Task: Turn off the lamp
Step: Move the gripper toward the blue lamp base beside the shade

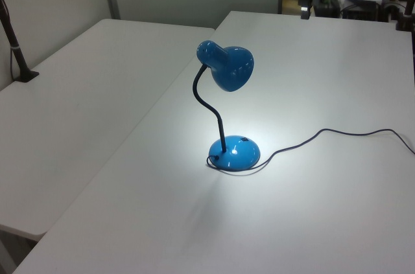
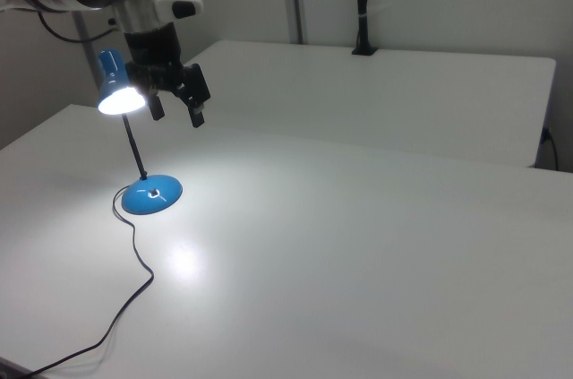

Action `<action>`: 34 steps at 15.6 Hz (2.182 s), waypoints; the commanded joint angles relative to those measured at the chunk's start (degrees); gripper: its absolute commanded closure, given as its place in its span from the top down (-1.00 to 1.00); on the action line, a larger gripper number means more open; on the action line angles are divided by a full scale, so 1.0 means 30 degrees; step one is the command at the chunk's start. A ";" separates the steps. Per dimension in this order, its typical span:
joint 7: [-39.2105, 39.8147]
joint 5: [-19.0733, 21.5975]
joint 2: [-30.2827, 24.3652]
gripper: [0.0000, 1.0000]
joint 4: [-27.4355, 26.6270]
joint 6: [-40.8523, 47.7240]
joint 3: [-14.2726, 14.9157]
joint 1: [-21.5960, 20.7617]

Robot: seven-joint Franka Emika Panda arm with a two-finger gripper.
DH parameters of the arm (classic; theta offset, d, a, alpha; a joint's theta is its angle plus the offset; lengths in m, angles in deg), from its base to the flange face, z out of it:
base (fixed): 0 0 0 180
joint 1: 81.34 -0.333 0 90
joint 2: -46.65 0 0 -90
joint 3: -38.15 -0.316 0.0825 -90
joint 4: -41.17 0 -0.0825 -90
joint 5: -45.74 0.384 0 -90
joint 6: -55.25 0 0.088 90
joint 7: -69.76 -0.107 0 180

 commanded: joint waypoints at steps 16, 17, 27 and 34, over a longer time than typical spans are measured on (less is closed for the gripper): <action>0.0775 -0.0119 -0.0163 -1.00 0.0031 0.0699 0.0287 -0.0184; 0.1186 -0.0118 -0.0105 -1.00 0.0031 0.0612 0.0316 -0.0184; 0.3475 0.0263 0.2030 -1.00 -0.1199 -0.2956 0.0023 -0.2845; 0.5164 0.0263 0.3613 -1.00 -0.3629 -0.8965 -0.0503 -0.4110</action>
